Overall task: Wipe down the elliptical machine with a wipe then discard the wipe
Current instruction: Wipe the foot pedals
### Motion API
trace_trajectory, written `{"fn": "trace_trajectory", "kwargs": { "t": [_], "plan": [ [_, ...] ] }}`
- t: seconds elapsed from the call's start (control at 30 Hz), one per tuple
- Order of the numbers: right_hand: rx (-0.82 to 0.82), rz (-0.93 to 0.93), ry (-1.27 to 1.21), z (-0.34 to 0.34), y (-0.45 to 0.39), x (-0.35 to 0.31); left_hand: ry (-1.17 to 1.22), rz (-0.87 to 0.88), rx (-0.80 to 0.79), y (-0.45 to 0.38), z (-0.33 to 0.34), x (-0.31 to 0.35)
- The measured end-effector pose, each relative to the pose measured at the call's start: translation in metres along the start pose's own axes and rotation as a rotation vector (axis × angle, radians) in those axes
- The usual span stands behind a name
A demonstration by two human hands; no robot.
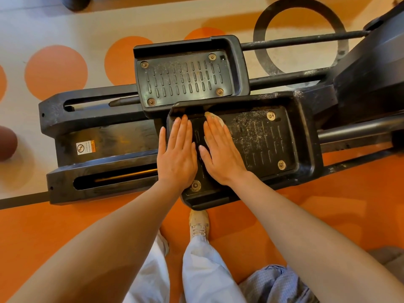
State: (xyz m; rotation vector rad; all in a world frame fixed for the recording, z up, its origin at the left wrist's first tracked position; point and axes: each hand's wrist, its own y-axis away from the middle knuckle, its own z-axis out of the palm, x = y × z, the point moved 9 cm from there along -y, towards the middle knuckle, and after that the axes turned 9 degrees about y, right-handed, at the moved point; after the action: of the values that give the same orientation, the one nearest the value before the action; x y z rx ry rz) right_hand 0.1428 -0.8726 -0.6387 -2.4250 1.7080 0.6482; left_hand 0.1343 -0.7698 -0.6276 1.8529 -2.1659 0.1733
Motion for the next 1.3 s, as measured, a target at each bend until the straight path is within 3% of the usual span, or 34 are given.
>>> {"fn": "trace_trajectory", "kwargs": {
  "t": [0.13,0.3,0.5,0.7,0.77,0.87,1.07,1.3],
  "plan": [
    [0.041,0.074,-0.001,-0.001,0.002,0.019,0.022,0.005,0.017,0.001,-0.003,0.0],
    [0.081,0.322,-0.015,-0.002,0.005,0.044,0.021,0.014,0.017,0.002,-0.004,-0.001],
    [0.034,0.09,-0.061,-0.002,0.001,0.021,-0.026,0.067,-0.004,0.0,-0.001,0.003],
    [0.001,0.47,-0.008,-0.005,0.009,0.081,-0.077,0.151,-0.06,-0.004,0.002,0.012],
    [-0.007,0.414,-0.045,-0.005,0.007,0.072,-0.068,0.136,-0.063,-0.005,0.003,0.013],
    [-0.042,0.291,0.11,-0.005,0.008,0.061,-0.043,0.111,-0.053,-0.006,0.002,0.013],
    [-0.04,0.258,0.173,-0.006,0.008,0.061,-0.011,0.055,-0.023,-0.008,-0.003,0.018],
    [-0.009,0.552,0.287,-0.016,0.007,0.098,-0.02,-0.097,0.016,-0.007,0.007,0.027]
  ]
}}
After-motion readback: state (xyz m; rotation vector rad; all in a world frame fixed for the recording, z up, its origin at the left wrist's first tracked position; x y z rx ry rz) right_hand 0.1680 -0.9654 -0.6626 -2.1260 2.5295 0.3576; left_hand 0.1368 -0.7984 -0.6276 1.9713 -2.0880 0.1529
